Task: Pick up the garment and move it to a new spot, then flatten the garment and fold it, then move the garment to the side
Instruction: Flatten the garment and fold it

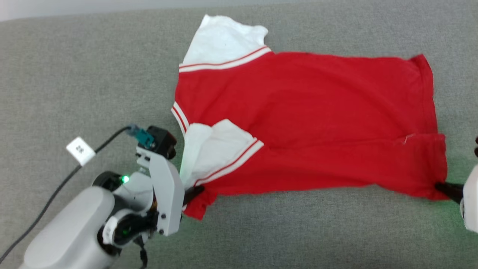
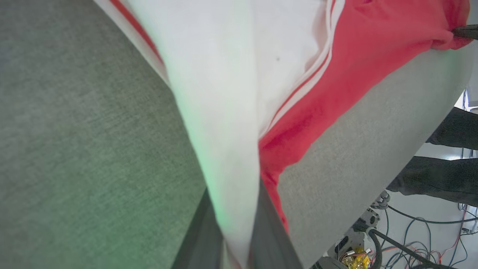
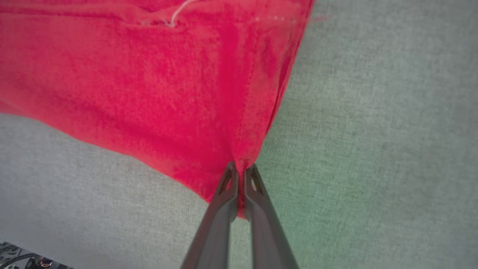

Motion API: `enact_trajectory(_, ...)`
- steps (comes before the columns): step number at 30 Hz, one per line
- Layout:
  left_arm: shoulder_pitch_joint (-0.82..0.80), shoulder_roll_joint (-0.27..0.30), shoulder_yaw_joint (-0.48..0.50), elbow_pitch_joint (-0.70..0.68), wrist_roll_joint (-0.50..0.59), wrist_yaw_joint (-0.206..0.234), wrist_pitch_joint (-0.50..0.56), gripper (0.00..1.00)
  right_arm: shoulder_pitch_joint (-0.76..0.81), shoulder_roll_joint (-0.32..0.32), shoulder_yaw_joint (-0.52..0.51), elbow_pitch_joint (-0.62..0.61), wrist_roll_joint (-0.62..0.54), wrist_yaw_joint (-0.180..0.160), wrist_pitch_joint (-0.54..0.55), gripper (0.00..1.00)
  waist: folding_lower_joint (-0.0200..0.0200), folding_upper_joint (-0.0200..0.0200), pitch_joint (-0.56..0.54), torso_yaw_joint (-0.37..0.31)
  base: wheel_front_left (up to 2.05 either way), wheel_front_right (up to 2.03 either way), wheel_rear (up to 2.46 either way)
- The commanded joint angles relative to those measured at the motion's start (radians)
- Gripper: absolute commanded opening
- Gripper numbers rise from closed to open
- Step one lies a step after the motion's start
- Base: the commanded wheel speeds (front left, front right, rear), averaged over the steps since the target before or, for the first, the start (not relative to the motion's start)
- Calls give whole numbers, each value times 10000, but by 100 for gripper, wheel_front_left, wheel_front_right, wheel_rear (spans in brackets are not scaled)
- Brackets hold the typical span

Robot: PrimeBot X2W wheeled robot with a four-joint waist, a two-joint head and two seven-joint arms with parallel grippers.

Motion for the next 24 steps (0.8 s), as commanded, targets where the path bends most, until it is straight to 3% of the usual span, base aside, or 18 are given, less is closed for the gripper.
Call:
enact_trajectory(1,318,147,38,-357,-46,157,-9,0,418,-89,-184,-204,10,-12,-27,0,0,-1,-73,38,0,0,0)
enact_trajectory(7,1149,560,100,-1440,-93,601,-111,0,1435,-92,-652,-944,-70,-12,141,0,0,-1,-205,47,0,0,0)
enact_trajectory(12,1471,562,233,-1814,-69,875,-368,0,1669,168,-961,-1206,-299,-12,126,3,0,-1,-282,97,0,0,0)
enact_trajectory(13,1491,551,222,-1835,-34,907,-388,11,1678,212,-1013,-1245,-375,-12,27,40,0,-1,-319,123,0,0,0)
enact_trajectory(14,1494,551,252,-1868,46,946,-509,88,1676,278,-1110,-1284,-500,-12,-76,100,0,-1,-347,147,0,0,0)
enact_trajectory(15,1507,544,295,-1894,79,974,-603,100,1689,352,-1178,-1332,-570,-12,-179,100,0,-1,-373,165,0,0,0)
enact_trajectory(24,1384,1022,1054,-2727,510,1632,-1270,100,1563,946,-2089,-2366,-1799,-10,-2548,100,0,-1,-585,144,0,0,0)
